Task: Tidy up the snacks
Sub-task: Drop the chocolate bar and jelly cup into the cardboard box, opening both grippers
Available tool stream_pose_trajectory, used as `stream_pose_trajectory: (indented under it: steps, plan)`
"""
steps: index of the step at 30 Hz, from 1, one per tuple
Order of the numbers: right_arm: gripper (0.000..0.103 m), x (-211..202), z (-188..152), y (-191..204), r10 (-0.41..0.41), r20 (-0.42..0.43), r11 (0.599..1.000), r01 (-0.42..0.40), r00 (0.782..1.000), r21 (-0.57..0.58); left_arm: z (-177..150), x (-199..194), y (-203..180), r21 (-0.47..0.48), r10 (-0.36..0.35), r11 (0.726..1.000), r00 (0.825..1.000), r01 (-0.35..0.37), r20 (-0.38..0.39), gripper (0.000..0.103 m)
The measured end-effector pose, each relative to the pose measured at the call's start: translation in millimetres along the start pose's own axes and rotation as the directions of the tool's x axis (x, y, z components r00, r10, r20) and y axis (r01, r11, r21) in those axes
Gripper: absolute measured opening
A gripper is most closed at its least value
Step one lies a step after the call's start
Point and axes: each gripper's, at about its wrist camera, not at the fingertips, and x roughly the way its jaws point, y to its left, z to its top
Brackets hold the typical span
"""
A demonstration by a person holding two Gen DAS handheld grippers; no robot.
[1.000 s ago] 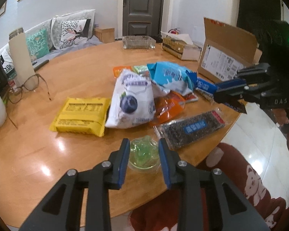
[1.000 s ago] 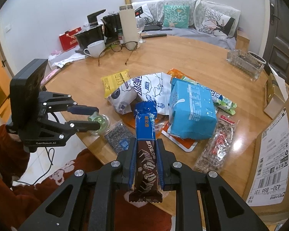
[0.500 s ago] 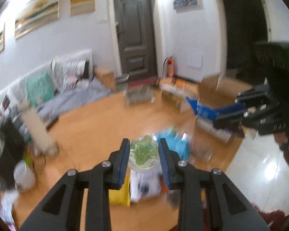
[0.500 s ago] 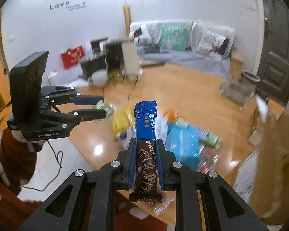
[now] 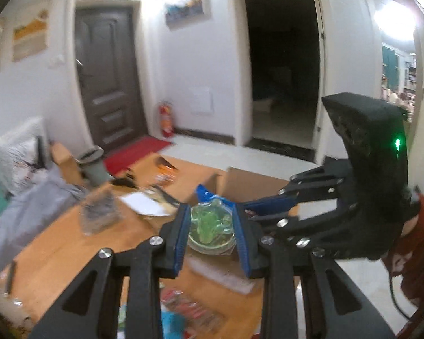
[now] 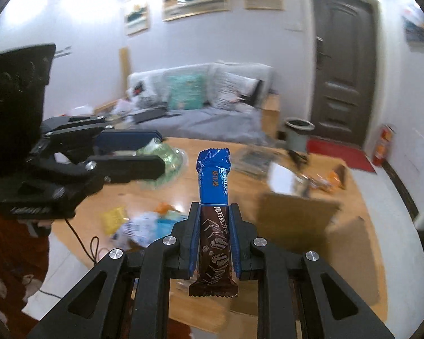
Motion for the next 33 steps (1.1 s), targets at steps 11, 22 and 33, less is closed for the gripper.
stream_pose_trajectory:
  steps: [11,22,33]
  plan:
    - [0.017,48.5,-45.9,-87.5,-0.103,-0.198,0.983,0.13,0.975,0.132,13.6,131.5,-17.8,-0.017,-0.043,0.999,0.957,0.039,-0.288,0.028]
    - [0.05,41.0,-50.9,-88.7,-0.097,-0.183,0.982,0.124,0.978,0.139,15.9,103.3,-12.6,-0.015,0.008,1.0,0.972,-0.012,-0.236,0.061]
    - [0.103,-7.3,-8.4,21.6,-0.125,0.025,0.987,0.127,0.992,-0.095,2.6,-30.8,36.6,-0.057,0.18,0.98,0.976,-0.188,-0.125,0.073]
